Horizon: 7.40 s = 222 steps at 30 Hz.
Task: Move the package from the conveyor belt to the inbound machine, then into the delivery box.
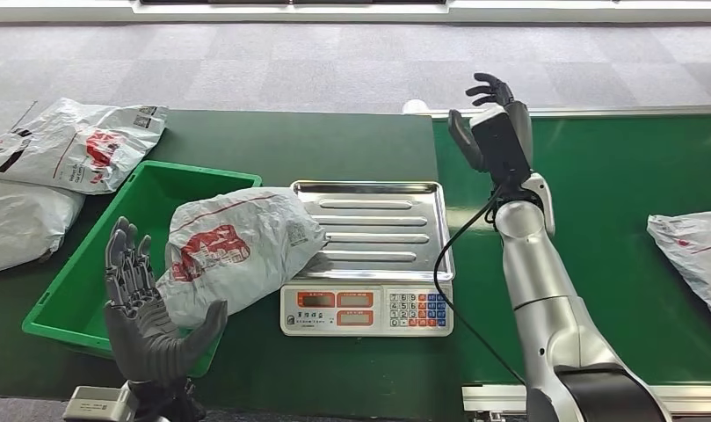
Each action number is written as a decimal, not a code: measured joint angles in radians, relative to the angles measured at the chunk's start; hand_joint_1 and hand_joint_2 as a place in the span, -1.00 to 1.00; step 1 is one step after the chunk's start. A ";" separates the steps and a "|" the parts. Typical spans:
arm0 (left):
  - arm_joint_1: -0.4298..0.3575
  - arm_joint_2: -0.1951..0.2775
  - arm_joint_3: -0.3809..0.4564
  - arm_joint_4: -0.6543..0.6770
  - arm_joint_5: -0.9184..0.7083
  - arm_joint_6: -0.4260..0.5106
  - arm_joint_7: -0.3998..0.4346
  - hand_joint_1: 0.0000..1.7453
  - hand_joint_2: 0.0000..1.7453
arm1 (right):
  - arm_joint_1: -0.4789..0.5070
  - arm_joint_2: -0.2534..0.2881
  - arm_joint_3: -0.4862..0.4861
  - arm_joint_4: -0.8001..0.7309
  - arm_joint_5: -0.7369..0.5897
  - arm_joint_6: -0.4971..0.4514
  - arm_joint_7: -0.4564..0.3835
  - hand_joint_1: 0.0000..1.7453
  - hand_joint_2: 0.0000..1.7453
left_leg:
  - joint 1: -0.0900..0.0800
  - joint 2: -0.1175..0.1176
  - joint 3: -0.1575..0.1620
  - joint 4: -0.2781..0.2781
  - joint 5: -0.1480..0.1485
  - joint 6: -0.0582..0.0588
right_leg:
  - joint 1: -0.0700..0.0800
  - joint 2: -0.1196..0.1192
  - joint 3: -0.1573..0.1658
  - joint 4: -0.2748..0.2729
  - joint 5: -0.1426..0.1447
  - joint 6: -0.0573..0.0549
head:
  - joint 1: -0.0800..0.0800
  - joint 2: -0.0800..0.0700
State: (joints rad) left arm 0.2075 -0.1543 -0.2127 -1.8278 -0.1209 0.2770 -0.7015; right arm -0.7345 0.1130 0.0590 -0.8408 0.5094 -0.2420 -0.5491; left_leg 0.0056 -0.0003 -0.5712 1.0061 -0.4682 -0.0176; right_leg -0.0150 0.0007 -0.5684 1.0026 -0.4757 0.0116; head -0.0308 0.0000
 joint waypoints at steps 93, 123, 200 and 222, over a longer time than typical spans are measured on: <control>-0.753 0.201 -0.067 0.695 -0.947 -0.329 0.294 -1.00 1.00 | 0.618 0.202 -0.061 -1.104 0.372 -0.454 -0.148 -1.00 1.00 | 0.001 0.002 0.001 0.000 0.002 -0.003 | 0.001 0.002 -0.001 0.002 0.001 -0.002 | 0.000 0.000; -0.822 0.224 -0.152 0.834 -1.114 -0.374 0.430 -1.00 1.00 | 0.618 0.202 -0.080 -1.083 0.347 -0.454 -0.149 -1.00 1.00 | 0.001 0.001 0.001 0.000 0.002 -0.003 | 0.001 0.002 0.000 0.002 0.001 -0.002 | 0.000 0.000; -0.830 0.265 -0.064 0.689 -1.202 0.058 0.621 1.00 1.00 | 0.641 0.202 -0.080 -1.102 0.384 -0.455 -0.092 -1.00 1.00 | 0.001 0.003 -0.003 0.001 0.003 -0.004 | 0.001 0.003 -0.006 0.003 0.003 -0.003 | 0.000 0.000; -0.857 0.190 0.085 0.509 -1.298 0.040 0.686 1.00 1.00 | 0.646 0.202 -0.080 -1.141 0.433 -0.455 -0.052 -1.00 1.00 | 0.001 0.003 -0.003 0.001 0.003 -0.004 | 0.001 0.003 -0.006 0.002 0.003 -0.003 | 0.000 0.000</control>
State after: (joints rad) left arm -0.6499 0.0360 -0.1278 -1.3183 -1.4189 0.3170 -0.0152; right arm -0.0880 0.3151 -0.0206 -1.9818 0.9424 -0.6973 -0.6015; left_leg 0.0067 0.0022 -0.5740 1.0068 -0.4648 -0.0220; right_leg -0.0138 0.0040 -0.5740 1.0050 -0.4728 0.0089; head -0.0308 0.0000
